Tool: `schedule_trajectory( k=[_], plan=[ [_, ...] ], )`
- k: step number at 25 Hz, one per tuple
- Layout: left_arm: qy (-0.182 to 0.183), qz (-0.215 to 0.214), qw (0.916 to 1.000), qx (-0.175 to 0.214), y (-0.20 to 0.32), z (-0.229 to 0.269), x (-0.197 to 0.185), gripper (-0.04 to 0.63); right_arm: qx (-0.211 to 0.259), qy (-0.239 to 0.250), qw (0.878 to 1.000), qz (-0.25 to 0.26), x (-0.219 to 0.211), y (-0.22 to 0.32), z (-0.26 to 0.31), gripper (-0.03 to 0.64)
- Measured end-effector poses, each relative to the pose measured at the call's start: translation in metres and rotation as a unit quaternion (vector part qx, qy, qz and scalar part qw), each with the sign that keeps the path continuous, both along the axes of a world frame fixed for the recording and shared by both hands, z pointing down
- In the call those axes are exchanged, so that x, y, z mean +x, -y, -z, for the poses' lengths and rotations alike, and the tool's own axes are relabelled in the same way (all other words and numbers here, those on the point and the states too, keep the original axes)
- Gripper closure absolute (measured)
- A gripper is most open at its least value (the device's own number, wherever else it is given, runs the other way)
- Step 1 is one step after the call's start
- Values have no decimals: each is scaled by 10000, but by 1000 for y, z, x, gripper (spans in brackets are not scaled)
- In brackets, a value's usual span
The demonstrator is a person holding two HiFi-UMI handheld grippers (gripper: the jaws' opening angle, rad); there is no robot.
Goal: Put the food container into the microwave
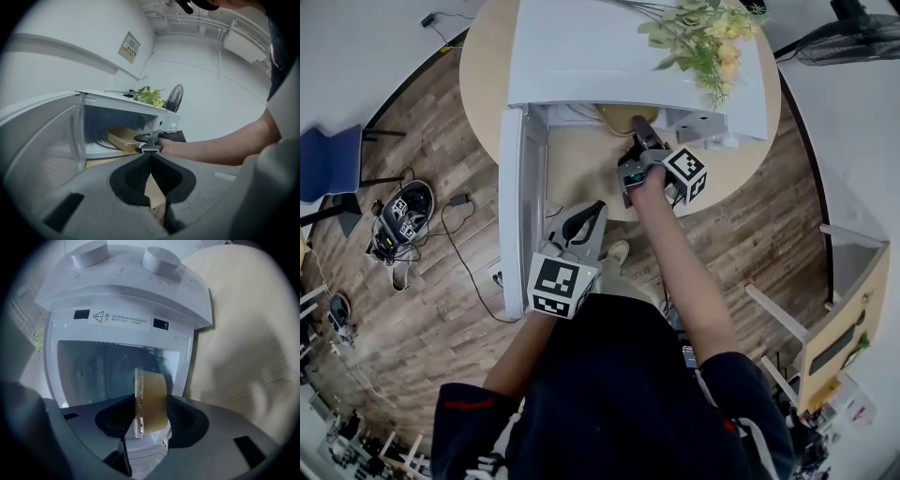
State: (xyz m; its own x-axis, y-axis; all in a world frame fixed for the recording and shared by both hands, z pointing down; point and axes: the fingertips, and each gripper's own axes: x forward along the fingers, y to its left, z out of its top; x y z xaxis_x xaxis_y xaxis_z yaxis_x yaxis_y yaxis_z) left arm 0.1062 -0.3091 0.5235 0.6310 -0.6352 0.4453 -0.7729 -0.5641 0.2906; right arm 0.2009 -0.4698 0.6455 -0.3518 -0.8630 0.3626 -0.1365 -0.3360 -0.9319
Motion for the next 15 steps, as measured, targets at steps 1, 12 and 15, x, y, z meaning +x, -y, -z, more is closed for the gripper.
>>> schedule_trajectory(
  k=[1, 12, 15],
  plan=[
    [10, 10, 10000, -9, 0, -1, -1, 578, -5, -11, 10000, 10, -1, 2, 0, 414],
    [-28, 33, 10000, -64, -1, -3, 0, 578, -114, -325, 9992, 201, -4, 13, -2, 413],
    [-28, 36, 10000, -68, -1, -3, 0, 578, -109, -389, 9987, 313, -6, 13, -1, 391]
  ],
)
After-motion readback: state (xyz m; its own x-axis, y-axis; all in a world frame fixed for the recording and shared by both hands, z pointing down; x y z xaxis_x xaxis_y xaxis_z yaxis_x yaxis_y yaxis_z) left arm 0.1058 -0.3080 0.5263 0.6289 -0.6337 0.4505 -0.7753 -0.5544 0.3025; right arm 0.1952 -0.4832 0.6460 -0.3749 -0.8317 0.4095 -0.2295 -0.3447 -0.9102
